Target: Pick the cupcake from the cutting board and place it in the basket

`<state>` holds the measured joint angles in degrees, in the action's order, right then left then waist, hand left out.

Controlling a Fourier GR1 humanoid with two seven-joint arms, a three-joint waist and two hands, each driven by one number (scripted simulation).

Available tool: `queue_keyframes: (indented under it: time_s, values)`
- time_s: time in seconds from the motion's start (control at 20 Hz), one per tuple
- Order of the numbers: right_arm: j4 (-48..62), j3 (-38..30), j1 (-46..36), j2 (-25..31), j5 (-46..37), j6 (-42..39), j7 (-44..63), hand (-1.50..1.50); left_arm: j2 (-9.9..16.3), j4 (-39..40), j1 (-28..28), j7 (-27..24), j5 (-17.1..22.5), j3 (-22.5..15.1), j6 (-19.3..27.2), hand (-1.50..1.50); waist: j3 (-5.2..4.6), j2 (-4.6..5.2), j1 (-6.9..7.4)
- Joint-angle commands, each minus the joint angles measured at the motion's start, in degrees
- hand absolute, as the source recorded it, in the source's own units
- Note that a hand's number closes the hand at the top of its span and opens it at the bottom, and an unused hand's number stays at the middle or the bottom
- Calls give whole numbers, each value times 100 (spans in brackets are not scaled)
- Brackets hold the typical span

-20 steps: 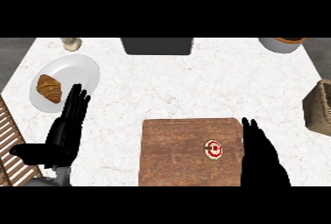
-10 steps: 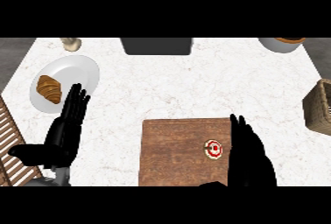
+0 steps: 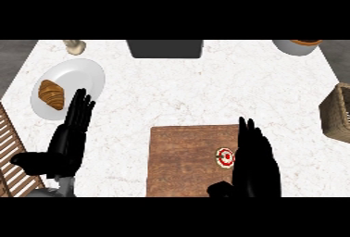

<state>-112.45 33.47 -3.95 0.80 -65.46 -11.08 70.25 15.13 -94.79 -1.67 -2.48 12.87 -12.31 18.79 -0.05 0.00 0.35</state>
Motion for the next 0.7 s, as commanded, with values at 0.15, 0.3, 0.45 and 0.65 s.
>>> queue_keyframes:
  time_s: [0.15,0.3,0.45,0.65]
  values:
    - [88,-15,137,-76,-21,91,913,-150,-131,140,-69,-67,-78,82,-28,0,2,-3,-52]
    - [463,250,80,-76,-81,354,1106,-150,-44,-144,23,135,-143,34,-34,0,4,-6,-15]
    - [829,-82,-393,-76,147,455,1061,-150,-93,188,-70,-26,-32,170,-204,0,3,11,5]
    - [792,-31,270,-76,-4,584,673,-150,-64,224,152,-280,68,322,-381,0,3,-2,-40]
